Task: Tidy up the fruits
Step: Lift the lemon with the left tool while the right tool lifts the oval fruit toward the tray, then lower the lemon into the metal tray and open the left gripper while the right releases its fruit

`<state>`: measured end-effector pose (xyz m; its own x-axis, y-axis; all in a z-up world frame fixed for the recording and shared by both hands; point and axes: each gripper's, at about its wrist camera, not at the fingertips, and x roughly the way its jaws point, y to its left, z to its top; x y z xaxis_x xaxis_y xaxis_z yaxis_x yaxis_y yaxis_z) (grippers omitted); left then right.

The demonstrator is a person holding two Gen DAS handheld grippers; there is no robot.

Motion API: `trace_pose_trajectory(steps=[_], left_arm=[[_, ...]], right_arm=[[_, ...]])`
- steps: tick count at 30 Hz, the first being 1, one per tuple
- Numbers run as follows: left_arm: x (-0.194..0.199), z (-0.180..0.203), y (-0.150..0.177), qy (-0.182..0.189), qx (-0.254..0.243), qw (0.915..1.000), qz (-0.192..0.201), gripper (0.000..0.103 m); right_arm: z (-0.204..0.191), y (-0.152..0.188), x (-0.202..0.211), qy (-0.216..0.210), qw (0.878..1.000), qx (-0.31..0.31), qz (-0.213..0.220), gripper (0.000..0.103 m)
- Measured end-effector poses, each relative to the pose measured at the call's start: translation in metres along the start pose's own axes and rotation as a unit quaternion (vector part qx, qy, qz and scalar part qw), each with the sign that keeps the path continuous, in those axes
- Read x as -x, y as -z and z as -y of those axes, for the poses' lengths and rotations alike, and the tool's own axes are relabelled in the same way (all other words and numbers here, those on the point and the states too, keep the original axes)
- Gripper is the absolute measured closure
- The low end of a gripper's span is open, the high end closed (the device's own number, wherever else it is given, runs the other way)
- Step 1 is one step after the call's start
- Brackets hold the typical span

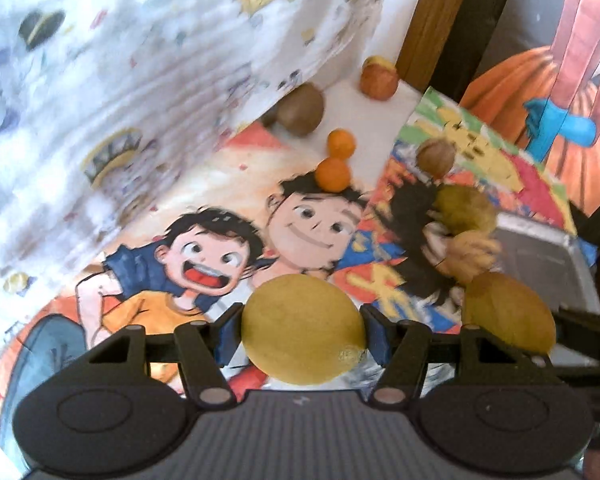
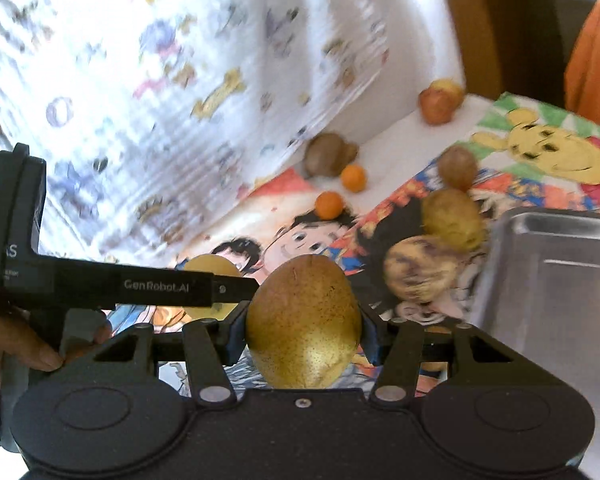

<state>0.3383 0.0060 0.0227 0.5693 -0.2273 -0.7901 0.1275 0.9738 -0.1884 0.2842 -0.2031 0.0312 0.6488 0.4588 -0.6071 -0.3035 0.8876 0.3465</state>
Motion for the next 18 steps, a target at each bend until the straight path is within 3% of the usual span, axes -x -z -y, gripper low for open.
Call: trace_pose_trajectory(steps=[8,18], left_arm=[[0.008,0.060,-0.023,0.032,-0.031,0.9983,0.038,0.037],[-0.022,0.152,-0.040,0.070,-0.065,0.9948,0.036,0.037]], right_arm=[[0.054,-0.006,0.046,0.086,0.994,-0.048,0.039,0.047],[0.145,-0.010,0.075,0.176,0.979,-0.072,0.069,0.047]])
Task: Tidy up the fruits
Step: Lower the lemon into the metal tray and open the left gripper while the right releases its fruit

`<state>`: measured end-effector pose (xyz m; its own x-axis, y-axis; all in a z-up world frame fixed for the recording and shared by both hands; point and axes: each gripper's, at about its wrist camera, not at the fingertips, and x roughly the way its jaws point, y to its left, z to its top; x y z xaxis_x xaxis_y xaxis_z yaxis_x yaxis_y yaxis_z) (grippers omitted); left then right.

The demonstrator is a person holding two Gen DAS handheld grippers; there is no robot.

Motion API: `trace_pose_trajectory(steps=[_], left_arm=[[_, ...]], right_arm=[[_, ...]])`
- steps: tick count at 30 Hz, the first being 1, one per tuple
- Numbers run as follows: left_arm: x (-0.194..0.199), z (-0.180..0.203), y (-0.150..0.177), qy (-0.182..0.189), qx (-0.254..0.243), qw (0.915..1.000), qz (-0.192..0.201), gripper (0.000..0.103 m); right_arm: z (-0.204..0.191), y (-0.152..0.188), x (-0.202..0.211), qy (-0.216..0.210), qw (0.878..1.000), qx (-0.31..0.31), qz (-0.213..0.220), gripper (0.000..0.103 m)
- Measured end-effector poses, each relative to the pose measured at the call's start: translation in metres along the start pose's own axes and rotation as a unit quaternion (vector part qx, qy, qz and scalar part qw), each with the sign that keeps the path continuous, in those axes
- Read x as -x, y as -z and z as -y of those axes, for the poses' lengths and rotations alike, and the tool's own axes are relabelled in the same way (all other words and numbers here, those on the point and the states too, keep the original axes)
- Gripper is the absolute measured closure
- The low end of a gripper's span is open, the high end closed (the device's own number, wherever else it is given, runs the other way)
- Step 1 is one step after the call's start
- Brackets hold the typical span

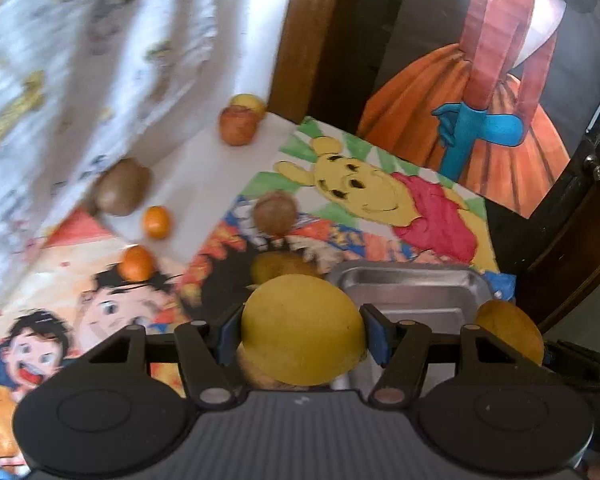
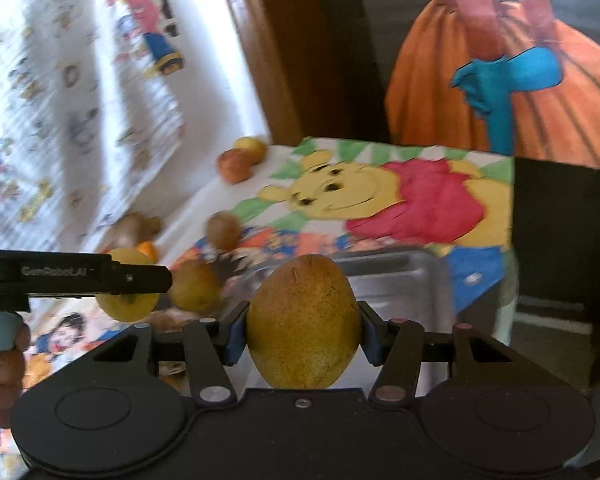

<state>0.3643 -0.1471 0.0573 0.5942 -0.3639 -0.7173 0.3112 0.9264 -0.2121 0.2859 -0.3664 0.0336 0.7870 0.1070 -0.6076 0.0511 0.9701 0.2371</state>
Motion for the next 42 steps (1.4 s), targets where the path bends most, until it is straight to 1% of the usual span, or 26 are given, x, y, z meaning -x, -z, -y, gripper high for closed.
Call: trace_pose_trajectory(steps=[4,8,12,17,28,37,41,42], left_arm=[[-0.021,0.030,-0.007,0.013,-0.017,0.9998,0.002,0.037],[-0.044,0.053,-0.012,0.024,-0.032,0.9992,-0.006,0.037],[-0.070,0.065,-0.012,0.025,-0.041,0.9986,-0.023,0.037],[-0.093,0.070,-0.010,0.016,-0.046,0.9982,-0.035,0.037],[-0.109,0.067,-0.009,0.000,-0.034,0.9977,-0.059,0.037],[-0.106,0.062,-0.007,0.012,-0.015,0.9971,-0.074,0.036],[-0.099,0.061,-0.009,0.011,-0.010,0.9979,-0.062,0.036],[-0.097,0.061,-0.010,0.012,-0.010,0.9981,-0.059,0.034]], right_arm=[[0.019,-0.004,-0.014,0.020,0.999,0.025,0.004,0.047],[0.032,-0.005,-0.029,0.030,0.998,0.059,0.000,0.047],[0.037,-0.006,-0.043,0.035,0.994,0.102,-0.004,0.047],[0.039,-0.005,-0.055,0.037,0.990,0.136,-0.006,0.047],[0.028,0.002,-0.059,0.049,0.978,0.201,-0.004,0.046],[0.021,0.014,-0.051,0.044,0.969,0.241,-0.018,0.047],[0.017,0.017,-0.044,0.048,0.970,0.238,-0.013,0.046],[0.017,0.016,-0.042,0.050,0.971,0.233,-0.013,0.045]])
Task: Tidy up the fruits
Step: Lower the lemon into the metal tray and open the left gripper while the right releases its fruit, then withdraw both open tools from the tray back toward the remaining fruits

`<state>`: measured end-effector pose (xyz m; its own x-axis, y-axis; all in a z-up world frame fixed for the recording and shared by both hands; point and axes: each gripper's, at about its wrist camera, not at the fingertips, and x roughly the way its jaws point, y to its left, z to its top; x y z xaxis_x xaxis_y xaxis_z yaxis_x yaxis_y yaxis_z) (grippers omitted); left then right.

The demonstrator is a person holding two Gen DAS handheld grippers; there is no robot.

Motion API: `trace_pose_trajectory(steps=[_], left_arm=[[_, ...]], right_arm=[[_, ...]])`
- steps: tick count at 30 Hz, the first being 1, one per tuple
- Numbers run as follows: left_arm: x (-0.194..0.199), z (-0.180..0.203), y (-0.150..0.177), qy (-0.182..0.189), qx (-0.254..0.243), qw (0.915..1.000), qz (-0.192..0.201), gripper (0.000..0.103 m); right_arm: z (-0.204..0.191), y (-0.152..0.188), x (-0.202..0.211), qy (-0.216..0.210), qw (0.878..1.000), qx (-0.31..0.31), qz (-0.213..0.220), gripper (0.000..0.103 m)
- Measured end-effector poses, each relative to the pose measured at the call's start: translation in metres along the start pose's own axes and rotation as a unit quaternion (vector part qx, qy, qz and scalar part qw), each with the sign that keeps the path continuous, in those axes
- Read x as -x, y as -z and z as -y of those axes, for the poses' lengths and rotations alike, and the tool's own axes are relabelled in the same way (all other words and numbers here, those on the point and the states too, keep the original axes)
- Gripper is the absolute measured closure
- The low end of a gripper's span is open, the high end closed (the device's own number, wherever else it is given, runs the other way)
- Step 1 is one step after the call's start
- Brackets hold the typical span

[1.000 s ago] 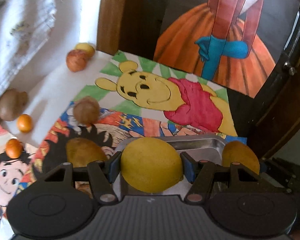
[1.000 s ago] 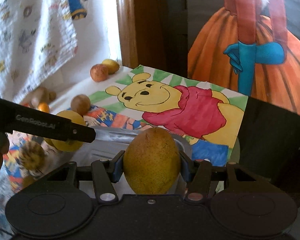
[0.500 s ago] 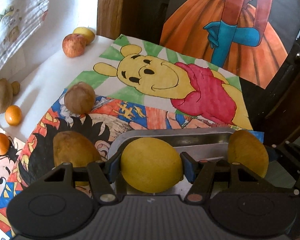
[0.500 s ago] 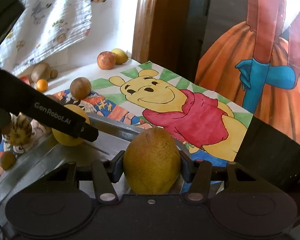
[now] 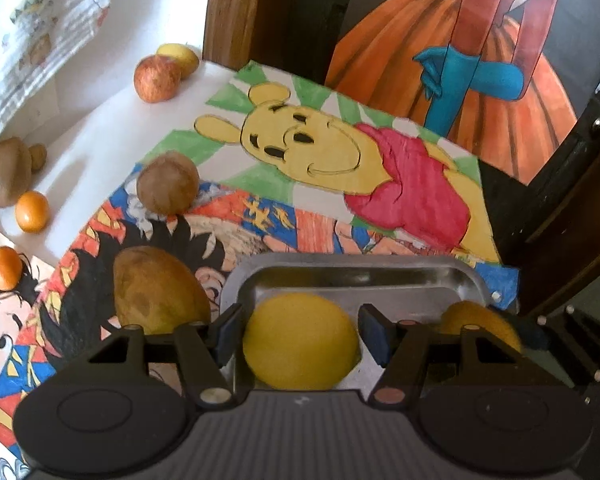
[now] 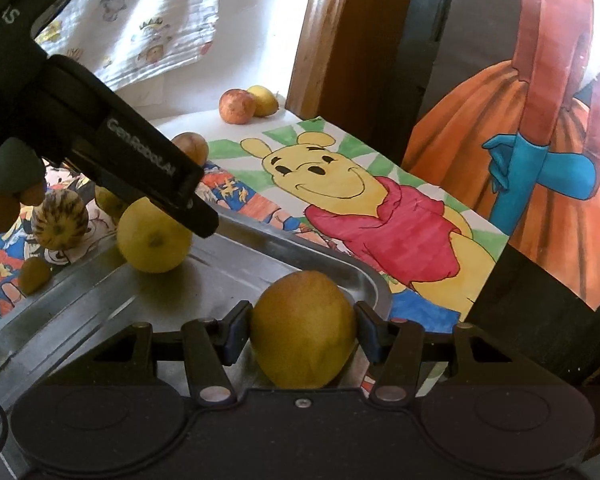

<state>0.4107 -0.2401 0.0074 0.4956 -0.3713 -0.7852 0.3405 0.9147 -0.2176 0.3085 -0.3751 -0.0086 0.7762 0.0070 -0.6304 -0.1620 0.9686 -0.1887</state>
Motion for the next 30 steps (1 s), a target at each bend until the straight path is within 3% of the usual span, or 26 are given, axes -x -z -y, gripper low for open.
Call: trace_pose_trajectory(steps=[5,15,22,30], left_arm=[[0.015,0.001,-0.002,0.001,-0.005,1.0000,0.008,0.031],[0.060,-0.008,0.015,0.025,-0.015,0.9990,0.035,0.005],[0.092,-0.023,0.040,0.054,-0.033,0.9973,0.036,0.001],[0.121,-0.046,0.069,0.057,-0.079,0.9951,0.018,0.001]], right_arm=[[0.002,0.001,0.013,0.004,0.999,-0.038,-0.002,0.038],[-0.016,0.015,0.070,0.039,0.992,-0.122,-0.006,0.013],[-0.044,0.028,0.112,0.065,0.984,-0.166,-0.015,0.006],[-0.084,0.038,0.146,0.072,0.974,-0.212,-0.039,0.001]])
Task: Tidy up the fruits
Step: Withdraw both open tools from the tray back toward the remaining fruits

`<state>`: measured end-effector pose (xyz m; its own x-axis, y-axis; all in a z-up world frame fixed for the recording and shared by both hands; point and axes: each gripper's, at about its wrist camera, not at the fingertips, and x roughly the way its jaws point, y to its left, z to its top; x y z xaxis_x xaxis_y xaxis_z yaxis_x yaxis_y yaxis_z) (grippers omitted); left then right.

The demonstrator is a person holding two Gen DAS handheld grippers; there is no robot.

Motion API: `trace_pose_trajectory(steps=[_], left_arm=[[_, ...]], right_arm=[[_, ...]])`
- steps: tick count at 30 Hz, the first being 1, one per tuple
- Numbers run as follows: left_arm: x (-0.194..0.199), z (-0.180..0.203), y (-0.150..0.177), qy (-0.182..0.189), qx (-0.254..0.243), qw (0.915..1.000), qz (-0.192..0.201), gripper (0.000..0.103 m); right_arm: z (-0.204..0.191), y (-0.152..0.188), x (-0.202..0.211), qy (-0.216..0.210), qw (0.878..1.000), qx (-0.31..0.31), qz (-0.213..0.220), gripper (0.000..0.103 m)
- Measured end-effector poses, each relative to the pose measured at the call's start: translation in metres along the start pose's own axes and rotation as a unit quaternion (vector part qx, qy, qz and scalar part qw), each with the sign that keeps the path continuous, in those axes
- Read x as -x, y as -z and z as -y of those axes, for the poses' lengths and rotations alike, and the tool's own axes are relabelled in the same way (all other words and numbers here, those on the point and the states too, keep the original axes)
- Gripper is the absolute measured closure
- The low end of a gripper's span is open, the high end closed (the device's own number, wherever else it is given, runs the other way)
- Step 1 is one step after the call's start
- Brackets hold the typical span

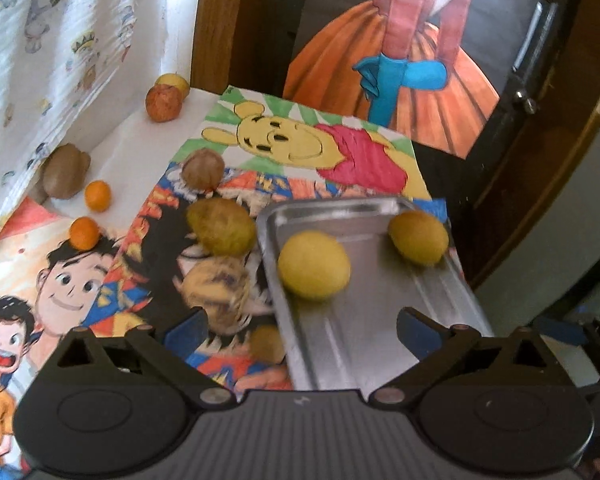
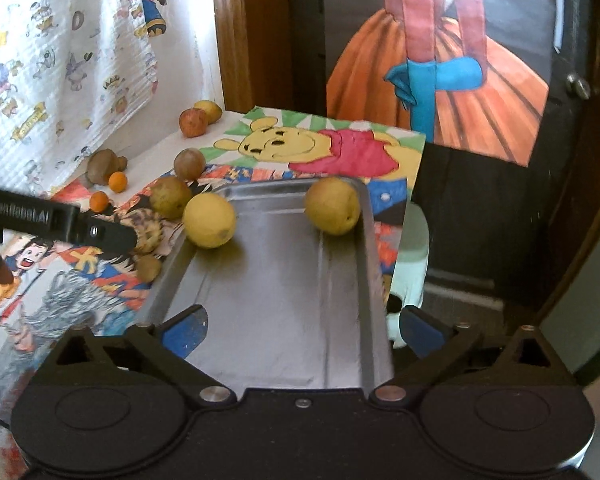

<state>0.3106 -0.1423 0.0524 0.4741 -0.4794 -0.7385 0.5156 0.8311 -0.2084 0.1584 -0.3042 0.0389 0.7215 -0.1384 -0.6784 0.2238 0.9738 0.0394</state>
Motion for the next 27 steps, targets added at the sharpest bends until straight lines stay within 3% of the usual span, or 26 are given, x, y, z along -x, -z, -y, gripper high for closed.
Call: trace_pose_trajectory(steps=[8,16,21,27], left_arm=[[0.023,-0.018,0.035,-0.011,-0.038,0.9988,-0.029,0.001],[0.037,-0.037,0.065,-0.024,-0.058,0.9961,-0.061,0.001],[0.043,-0.044,0.081,-0.036,-0.080,0.9933,-0.075,0.001],[0.051,-0.056,0.090,-0.044,-0.076,0.9921,-0.089,0.001]], right_arm=[[-0.022,0.018,0.024,-0.012,0.997,-0.042,-0.060,0.001],[-0.041,0.043,0.032,-0.025,0.985,-0.084,-0.150,0.001],[-0.058,0.051,0.035,-0.039,0.976,-0.088,-0.197,0.001],[-0.078,0.045,0.033,-0.054,0.971,-0.067,-0.221,0.001]])
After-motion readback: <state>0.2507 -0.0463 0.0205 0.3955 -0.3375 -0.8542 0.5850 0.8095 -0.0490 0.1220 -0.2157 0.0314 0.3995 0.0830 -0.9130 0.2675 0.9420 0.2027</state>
